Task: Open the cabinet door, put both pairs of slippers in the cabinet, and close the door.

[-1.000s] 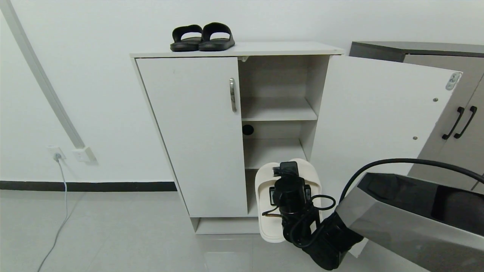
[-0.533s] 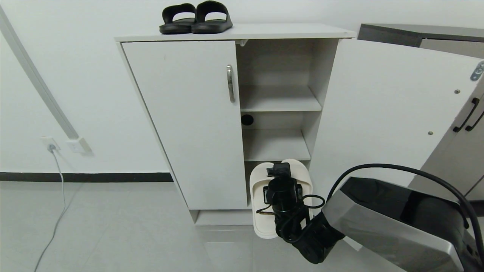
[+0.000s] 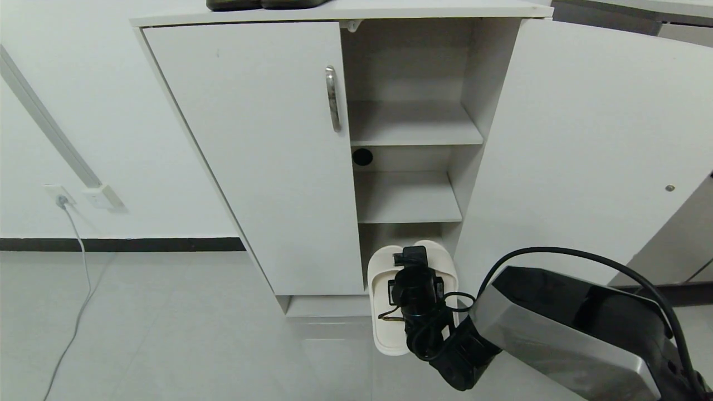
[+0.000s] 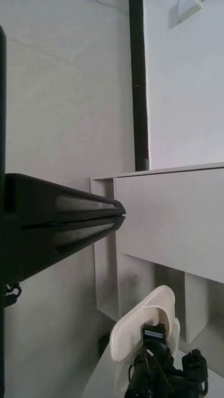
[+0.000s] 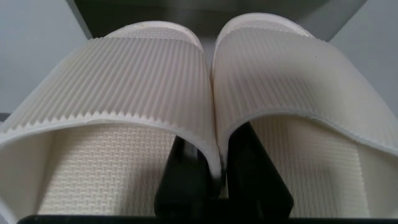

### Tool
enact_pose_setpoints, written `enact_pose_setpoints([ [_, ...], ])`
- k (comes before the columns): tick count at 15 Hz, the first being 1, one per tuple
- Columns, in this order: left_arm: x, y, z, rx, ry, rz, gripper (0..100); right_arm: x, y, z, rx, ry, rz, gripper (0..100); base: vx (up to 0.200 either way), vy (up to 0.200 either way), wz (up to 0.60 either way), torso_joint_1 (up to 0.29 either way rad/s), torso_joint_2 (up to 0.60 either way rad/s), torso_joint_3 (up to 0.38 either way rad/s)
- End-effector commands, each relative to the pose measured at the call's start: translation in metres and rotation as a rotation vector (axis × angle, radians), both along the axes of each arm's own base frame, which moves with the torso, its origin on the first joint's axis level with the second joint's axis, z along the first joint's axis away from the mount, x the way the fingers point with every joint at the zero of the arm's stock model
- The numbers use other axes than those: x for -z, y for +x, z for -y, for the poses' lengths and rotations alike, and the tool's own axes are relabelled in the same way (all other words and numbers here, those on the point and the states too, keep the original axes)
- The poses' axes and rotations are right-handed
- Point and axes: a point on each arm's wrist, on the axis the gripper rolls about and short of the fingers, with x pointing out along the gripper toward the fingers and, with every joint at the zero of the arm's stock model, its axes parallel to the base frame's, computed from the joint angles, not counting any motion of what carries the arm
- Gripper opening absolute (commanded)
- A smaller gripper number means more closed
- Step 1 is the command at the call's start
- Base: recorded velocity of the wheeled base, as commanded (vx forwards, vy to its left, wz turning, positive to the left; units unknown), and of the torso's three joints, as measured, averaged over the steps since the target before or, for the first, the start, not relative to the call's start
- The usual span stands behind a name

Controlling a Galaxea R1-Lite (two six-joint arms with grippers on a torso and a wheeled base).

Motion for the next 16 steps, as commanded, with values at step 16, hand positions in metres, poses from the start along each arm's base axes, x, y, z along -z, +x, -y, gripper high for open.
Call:
enact_pose_setpoints([
  [16,0.0,0.0,0.0,-0.001,0.0,-0.001,0,-0.014,0.006,0.008,0.016,-0.002,0.197,0,0.025,0.0,0.0,0.001,0.0,0.0],
])
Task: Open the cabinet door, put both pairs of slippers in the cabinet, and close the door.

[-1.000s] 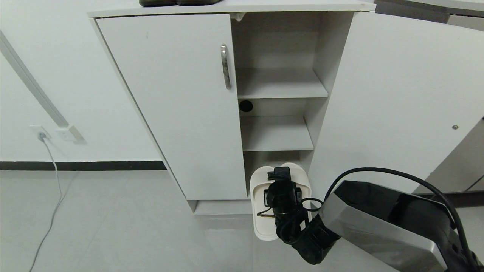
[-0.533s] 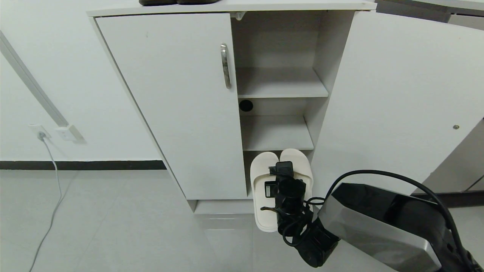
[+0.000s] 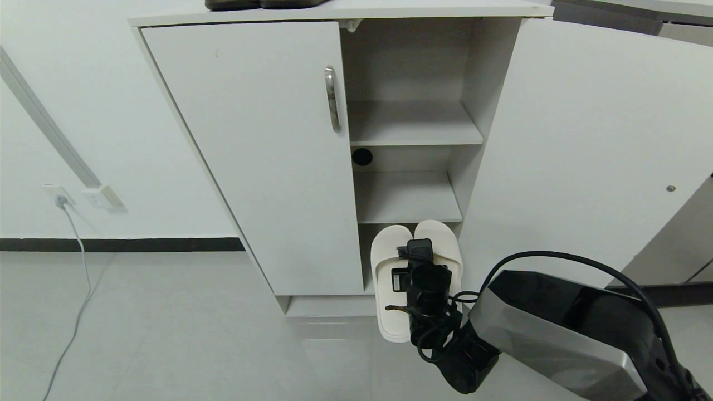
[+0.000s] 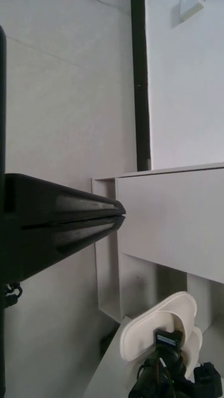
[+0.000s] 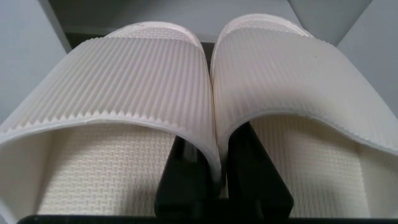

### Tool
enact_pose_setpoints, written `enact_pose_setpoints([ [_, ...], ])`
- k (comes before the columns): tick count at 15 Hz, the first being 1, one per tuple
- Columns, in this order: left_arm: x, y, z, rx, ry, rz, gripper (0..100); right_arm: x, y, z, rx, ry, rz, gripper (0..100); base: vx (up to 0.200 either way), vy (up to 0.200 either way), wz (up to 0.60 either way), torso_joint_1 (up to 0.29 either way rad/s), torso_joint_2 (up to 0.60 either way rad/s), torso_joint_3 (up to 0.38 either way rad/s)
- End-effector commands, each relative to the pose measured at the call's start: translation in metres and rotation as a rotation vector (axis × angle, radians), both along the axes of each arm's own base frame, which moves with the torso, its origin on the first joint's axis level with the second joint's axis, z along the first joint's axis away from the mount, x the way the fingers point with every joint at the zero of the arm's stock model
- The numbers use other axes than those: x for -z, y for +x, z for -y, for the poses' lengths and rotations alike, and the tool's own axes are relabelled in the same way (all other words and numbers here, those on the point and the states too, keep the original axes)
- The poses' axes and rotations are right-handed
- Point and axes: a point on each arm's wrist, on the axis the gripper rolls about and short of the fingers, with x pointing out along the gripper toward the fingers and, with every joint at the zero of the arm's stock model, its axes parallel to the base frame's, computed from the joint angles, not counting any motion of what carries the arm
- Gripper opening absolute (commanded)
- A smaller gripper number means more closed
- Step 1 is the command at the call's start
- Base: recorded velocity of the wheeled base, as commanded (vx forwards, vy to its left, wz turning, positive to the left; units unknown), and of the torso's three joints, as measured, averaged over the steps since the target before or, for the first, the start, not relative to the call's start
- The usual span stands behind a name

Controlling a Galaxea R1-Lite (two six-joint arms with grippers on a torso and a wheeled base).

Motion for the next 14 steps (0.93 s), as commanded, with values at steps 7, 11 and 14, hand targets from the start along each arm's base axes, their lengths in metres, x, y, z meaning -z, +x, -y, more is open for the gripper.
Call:
enact_pose_setpoints([
  [7,0.0,0.0,0.0,0.002,0.001,-0.002,0,-0.005,0.001,0.001,0.004,0.007,0.008,0,0.2,0.0,0.0,0.002,0.0,0.002],
  [11,0.0,0.0,0.0,0.0,-0.001,-0.002,0,-0.006,0.002,0.001,0.004,0.007,0.008,0,0.05,0.0,0.0,0.001,0.0,0.001],
  [14,0.0,0.0,0.0,-0.001,-0.001,-0.002,0,-0.009,0.013,0.004,0.002,-0.004,-0.004,0,0.0,0.0,0.0,0.0,0.0,0.0],
])
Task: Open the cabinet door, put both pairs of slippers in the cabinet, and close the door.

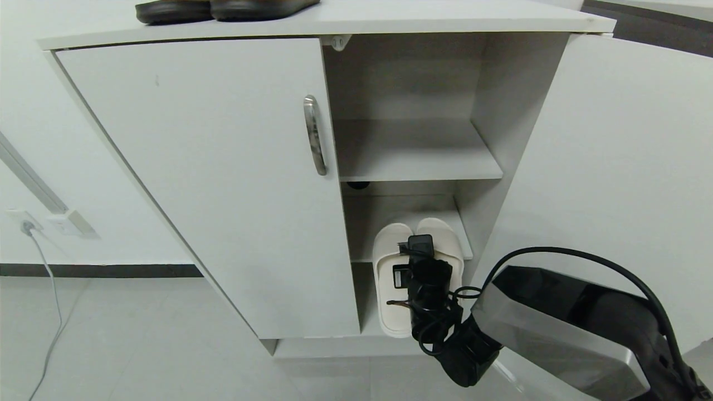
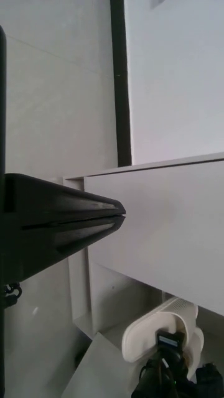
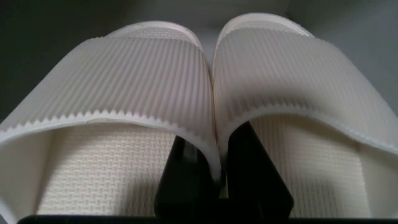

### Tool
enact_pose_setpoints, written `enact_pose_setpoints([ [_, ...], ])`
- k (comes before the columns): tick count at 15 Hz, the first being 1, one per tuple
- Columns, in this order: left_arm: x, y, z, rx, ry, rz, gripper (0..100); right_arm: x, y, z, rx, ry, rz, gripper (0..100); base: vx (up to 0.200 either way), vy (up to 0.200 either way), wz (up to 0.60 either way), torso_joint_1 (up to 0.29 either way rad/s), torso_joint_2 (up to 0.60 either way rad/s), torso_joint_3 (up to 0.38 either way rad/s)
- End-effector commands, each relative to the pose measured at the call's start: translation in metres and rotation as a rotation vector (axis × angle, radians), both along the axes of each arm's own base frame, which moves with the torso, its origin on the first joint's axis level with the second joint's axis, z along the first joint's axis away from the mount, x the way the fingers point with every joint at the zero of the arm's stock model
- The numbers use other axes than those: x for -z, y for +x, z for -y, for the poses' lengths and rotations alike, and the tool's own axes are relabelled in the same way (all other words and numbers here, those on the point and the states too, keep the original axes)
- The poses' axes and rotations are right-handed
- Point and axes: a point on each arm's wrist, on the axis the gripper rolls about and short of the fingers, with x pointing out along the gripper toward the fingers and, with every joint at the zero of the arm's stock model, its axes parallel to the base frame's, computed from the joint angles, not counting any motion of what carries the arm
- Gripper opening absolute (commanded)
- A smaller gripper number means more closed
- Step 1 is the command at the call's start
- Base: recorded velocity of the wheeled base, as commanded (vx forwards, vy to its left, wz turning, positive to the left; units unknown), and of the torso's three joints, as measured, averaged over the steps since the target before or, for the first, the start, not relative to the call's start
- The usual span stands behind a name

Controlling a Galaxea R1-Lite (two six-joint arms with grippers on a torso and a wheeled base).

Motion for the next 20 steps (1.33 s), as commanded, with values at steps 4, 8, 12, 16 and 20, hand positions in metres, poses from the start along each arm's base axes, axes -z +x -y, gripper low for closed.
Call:
enact_pose_setpoints([
  [4,0.0,0.0,0.0,-0.001,-0.001,-0.002,0,-0.017,0.037,-0.004,-0.015,0.018,-0.06,0,0.0,0.0,0.0,0.0,0.0,0.0],
  [8,0.0,0.0,0.0,0.0,0.001,-0.002,0,-0.023,0.06,0.001,0.005,0.042,-0.069,0,0.0,0.0,0.0,0.0,0.0,0.0],
  [12,0.0,0.0,0.0,0.0,-0.001,-0.002,0,-0.015,0.066,-0.001,-0.005,0.043,-0.068,0,0.15,0.0,0.0,-0.002,0.0,0.002],
  [16,0.0,0.0,0.0,0.0,-0.001,-0.003,0,-0.018,0.073,0.001,-0.013,0.041,-0.065,0,0.0,0.0,0.0,0.0,0.0,0.0],
  [20,0.0,0.0,0.0,0.0,-0.001,-0.002,0,-0.026,0.088,0.0,0.0,0.058,-0.045,0,0.0,0.0,0.0,0.0,0.0,0.0],
])
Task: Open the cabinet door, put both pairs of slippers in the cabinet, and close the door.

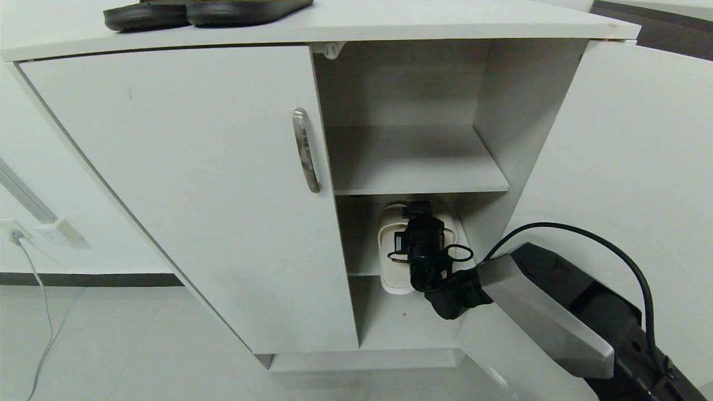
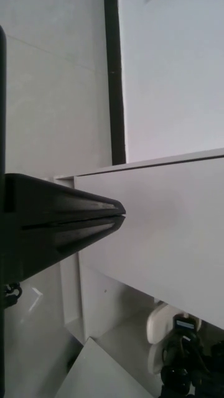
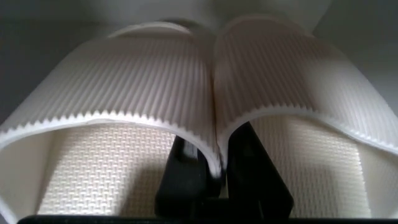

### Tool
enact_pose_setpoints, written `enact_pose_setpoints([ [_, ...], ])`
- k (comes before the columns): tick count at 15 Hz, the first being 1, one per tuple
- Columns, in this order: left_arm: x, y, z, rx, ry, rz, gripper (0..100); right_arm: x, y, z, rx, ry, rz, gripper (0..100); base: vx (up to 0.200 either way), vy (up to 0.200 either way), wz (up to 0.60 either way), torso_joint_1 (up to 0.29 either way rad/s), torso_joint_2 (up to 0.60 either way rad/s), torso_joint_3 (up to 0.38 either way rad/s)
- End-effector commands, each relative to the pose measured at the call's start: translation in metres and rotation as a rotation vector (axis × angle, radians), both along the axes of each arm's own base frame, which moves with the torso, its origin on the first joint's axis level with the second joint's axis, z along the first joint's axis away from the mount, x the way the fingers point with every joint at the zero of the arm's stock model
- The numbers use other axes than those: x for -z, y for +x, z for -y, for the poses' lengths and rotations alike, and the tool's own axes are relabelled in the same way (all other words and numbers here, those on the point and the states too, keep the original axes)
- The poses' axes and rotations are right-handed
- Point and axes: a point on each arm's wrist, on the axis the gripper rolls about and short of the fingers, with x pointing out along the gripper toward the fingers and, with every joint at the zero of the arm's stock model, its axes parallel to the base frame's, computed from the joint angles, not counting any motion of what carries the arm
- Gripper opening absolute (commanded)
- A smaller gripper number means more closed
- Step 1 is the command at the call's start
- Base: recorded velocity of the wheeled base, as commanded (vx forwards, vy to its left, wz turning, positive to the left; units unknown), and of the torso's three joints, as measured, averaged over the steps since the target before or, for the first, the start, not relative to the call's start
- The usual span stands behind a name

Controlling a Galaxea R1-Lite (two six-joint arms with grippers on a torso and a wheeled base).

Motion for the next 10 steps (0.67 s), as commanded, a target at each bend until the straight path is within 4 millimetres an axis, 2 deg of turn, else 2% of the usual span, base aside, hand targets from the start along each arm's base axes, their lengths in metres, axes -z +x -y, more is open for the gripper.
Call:
enact_pose_setpoints([
  [1,0.0,0.0,0.0,0.0,0.0,-0.001,0,-0.001,0.008,-0.001,0.008,0.018,0.026,0,0.0,0.0,0.0,0.0,0.0,0.0],
  [10,0.0,0.0,0.0,-0.002,-0.002,-0.001,0,-0.003,0.02,0.001,0.022,0.009,0.037,0,0.0,0.0,0.0,0.0,0.0,0.0],
])
